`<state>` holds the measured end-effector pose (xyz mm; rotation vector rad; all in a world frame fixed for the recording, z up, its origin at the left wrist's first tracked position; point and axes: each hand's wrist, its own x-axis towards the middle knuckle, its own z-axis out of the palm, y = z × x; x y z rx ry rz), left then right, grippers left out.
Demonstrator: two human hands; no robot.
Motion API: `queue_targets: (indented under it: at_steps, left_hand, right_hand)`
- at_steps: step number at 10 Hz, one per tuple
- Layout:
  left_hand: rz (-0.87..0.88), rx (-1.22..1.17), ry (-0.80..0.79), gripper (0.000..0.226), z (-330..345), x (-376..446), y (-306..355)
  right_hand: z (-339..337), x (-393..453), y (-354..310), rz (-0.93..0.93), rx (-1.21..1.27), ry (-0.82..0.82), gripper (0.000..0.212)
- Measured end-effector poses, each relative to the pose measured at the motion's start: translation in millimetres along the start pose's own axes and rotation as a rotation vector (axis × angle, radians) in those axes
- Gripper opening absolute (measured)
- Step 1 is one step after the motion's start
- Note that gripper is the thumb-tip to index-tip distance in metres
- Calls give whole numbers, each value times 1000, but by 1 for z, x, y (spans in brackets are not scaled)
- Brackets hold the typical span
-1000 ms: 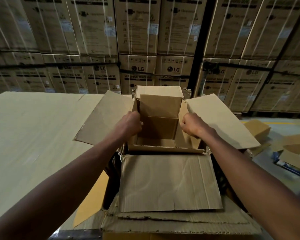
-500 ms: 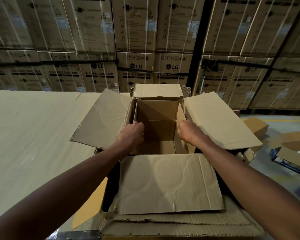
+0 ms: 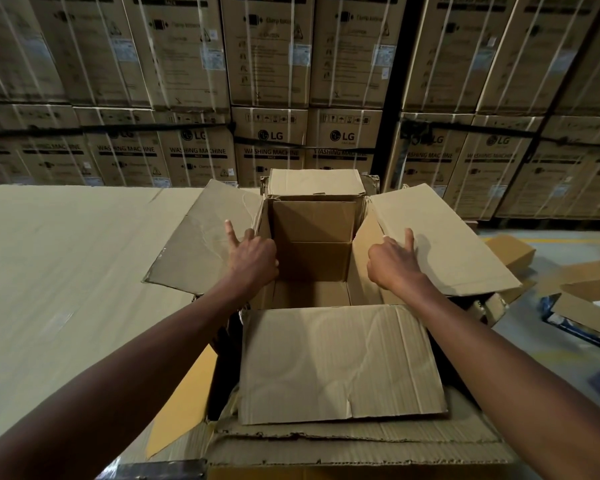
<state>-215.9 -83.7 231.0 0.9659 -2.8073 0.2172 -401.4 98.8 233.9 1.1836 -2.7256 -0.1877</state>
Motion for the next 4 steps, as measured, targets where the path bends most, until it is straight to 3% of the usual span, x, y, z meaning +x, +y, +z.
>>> queue_targets:
  at_steps: [2, 4]
  left_hand:
    - [4, -108, -24, 22, -1, -4, -6]
    - [20, -339, 81, 29, -8, -11, -10]
  right_hand:
    - [-3, -5, -2, 28, 38, -32, 11]
    - [-20, -25, -11, 67, 309, 68, 30]
